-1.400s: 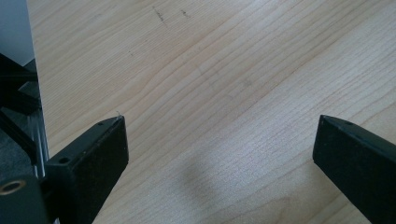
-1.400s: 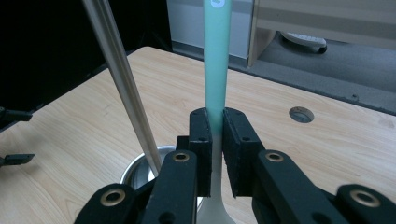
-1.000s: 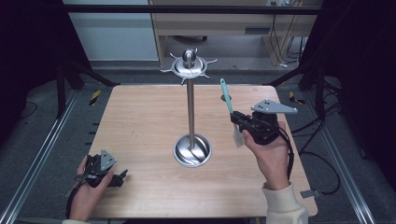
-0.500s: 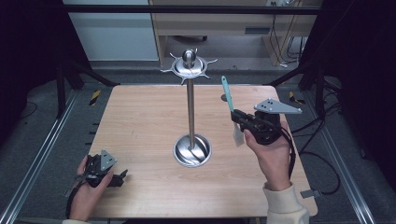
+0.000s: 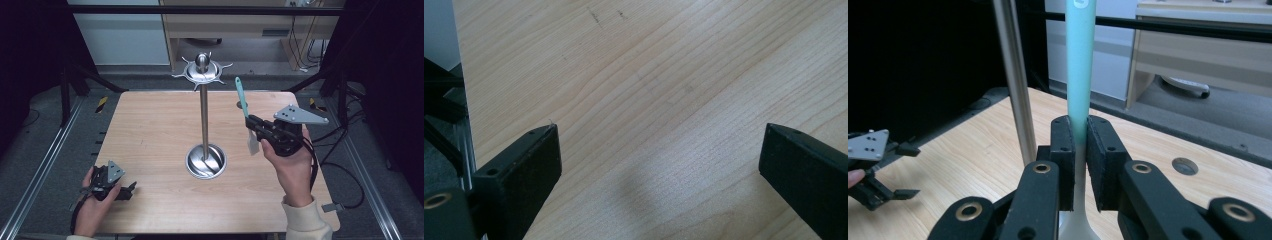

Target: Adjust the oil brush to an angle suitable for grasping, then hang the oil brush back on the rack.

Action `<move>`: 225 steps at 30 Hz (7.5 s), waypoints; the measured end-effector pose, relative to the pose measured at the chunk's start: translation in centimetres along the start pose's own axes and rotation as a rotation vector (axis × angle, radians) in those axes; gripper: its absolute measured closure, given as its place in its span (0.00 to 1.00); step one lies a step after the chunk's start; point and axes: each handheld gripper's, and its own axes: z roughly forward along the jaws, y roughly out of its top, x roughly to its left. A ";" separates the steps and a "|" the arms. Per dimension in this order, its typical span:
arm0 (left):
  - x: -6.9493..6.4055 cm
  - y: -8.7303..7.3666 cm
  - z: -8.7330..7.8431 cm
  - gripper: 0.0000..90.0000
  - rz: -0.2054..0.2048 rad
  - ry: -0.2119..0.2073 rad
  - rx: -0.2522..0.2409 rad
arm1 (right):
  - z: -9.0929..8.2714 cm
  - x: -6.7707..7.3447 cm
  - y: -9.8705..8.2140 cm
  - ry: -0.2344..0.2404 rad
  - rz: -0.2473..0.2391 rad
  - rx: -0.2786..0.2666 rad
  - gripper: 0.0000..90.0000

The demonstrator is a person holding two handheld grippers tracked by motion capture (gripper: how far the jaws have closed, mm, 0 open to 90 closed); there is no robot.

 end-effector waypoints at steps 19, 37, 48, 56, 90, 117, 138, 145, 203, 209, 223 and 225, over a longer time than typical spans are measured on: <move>0.1 0.0 -0.1 0.03 0.002 0.003 0.000 | -1.0 1.6 0.4 0.030 -0.047 -0.052 0.91; 0.1 0.0 -0.1 0.03 0.007 0.002 0.002 | -2.1 1.5 0.2 0.041 -0.059 -0.078 0.91; 0.0 0.1 -0.1 0.03 0.008 0.002 0.003 | -1.9 1.8 0.2 0.065 -0.069 -0.092 0.91; 0.0 0.1 0.0 0.03 0.010 0.000 0.004 | -1.8 1.9 0.2 0.082 -0.072 -0.091 0.91; -0.1 0.0 0.1 0.03 0.011 -0.002 0.008 | -0.3 2.6 0.5 0.095 -0.073 -0.068 0.91; -0.1 0.0 0.0 0.03 0.014 -0.002 0.014 | 1.4 2.6 0.1 0.093 -0.066 -0.075 0.91; -0.1 -0.1 0.0 0.03 0.011 0.000 0.017 | 3.9 2.3 0.1 0.103 -0.045 -0.088 0.91; -0.1 -0.1 0.1 0.03 0.008 0.000 0.015 | 4.1 2.3 0.3 0.110 -0.047 -0.093 0.89; -0.2 0.0 0.1 0.03 0.018 -0.008 0.014 | 2.5 -4.9 -7.7 -0.161 -0.044 0.158 0.14; -0.2 0.0 0.1 0.03 0.020 -0.009 0.015 | 3.5 -5.2 -9.6 -0.147 -0.052 0.208 0.14; -0.3 0.1 0.2 0.03 0.023 -0.010 0.016 | 5.2 -5.7 -12.6 -0.139 -0.052 0.275 0.16; -0.3 0.1 0.2 0.03 0.024 -0.011 0.016 | 5.6 -5.7 -13.2 -0.138 -0.049 0.288 0.16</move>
